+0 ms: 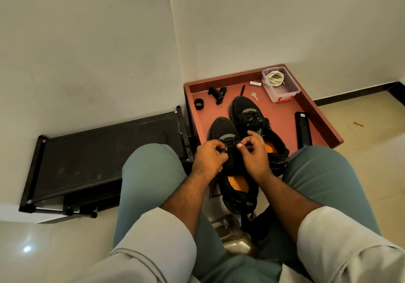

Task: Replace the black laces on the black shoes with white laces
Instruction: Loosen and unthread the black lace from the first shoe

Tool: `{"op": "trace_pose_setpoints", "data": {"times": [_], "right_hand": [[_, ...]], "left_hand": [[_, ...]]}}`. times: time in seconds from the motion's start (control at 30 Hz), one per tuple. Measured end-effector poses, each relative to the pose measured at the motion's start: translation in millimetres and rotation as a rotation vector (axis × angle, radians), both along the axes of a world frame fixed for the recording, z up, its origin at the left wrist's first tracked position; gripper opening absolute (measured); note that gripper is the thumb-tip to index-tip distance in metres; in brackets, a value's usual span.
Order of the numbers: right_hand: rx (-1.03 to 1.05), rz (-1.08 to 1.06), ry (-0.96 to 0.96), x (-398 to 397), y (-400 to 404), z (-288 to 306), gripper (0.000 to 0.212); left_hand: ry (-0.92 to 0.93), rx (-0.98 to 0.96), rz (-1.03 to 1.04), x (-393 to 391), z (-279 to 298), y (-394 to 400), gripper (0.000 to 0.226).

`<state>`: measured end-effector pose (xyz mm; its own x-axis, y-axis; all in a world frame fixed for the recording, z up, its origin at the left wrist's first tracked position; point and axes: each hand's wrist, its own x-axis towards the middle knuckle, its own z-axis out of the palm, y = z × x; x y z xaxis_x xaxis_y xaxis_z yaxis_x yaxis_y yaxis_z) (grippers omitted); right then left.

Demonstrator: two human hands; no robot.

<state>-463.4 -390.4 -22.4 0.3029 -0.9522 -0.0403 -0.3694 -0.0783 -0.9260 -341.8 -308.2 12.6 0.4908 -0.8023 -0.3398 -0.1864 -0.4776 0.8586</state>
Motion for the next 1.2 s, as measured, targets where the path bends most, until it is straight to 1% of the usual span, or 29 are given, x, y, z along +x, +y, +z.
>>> {"op": "trace_pose_setpoints", "data": {"times": [0.07,0.1,0.2,0.27,0.33,0.4,0.43,0.47,0.5,0.53,0.57,0.67,0.7,0.73,0.77,0.8,0.87,0.9,0.97,1.0,1.03,1.1,1.13,1.17,1.2], "right_hand": [[0.038,-0.096,-0.053,2,-1,3,0.010],[0.030,-0.079,-0.044,2,-1,4,0.014],[-0.088,0.090,0.043,-3,2,9,0.032],[-0.265,0.175,0.246,-4,5,12,0.037],[-0.455,0.270,0.517,-2,7,14,0.031],[-0.525,0.385,0.744,1,10,17,0.022],[-0.521,0.428,0.807,2,10,16,0.019],[-0.509,0.450,0.818,2,9,15,0.018],[-0.488,0.447,0.774,2,7,14,0.017],[-0.460,0.408,0.691,1,5,14,0.015],[-0.403,0.325,0.577,0,2,15,0.014],[-0.163,-0.095,0.240,-9,-9,29,0.016],[-0.140,-0.193,0.194,-13,-12,34,0.018],[-0.160,-0.226,0.203,-15,-12,38,0.021],[-0.213,-0.198,0.247,-16,-10,42,0.025],[-0.295,-0.119,0.324,-14,-7,43,0.031],[-0.478,0.117,0.547,-7,3,38,0.041],[-0.525,0.243,0.676,-3,8,34,0.040],[-0.509,0.411,0.896,4,14,25,0.033],[-0.492,0.427,0.930,6,13,21,0.030],[-0.490,0.419,0.912,6,12,19,0.027],[-0.522,0.369,0.748,2,6,18,0.018],[-0.514,0.312,0.632,-1,2,19,0.014],[-0.471,0.212,0.496,-4,-3,24,0.010],[-0.392,0.069,0.337,-7,-10,30,0.007]], "left_hand": [[0.006,-0.005,0.017,2,-1,0,0.025],[0.030,-0.006,0.030,3,-1,-1,0.026],[0.083,0.002,0.045,5,-2,-1,0.028],[0.098,-0.004,0.044,5,-2,-1,0.028],[0.105,-0.012,0.048,5,-2,0,0.027],[0.102,-0.021,0.052,4,-3,0,0.026],[0.099,-0.026,0.052,3,-3,0,0.025],[0.096,-0.030,0.052,2,-3,1,0.024],[0.094,-0.032,0.052,2,-3,1,0.024],[0.094,-0.031,0.054,3,-3,1,0.024],[0.095,-0.029,0.055,3,-4,2,0.024],[0.112,-0.021,0.066,5,-6,2,0.026],[0.116,-0.020,0.070,5,-6,2,0.026],[0.118,-0.023,0.070,5,-5,2,0.026],[0.120,-0.025,0.068,4,-5,2,0.026],[0.120,-0.026,0.067,3,-4,2,0.025],[0.114,-0.029,0.063,2,-3,2,0.024],[0.115,-0.032,0.062,2,-2,2,0.023],[0.117,-0.040,0.057,2,-1,3,0.022],[0.116,-0.045,0.054,2,-1,3,0.022],[0.115,-0.048,0.050,2,0,3,0.022],[0.112,-0.041,0.051,2,-1,4,0.023],[0.112,-0.035,0.052,3,-1,4,0.024],[0.114,-0.032,0.052,3,-2,4,0.024],[0.119,-0.031,0.054,4,-2,4,0.024]]}}
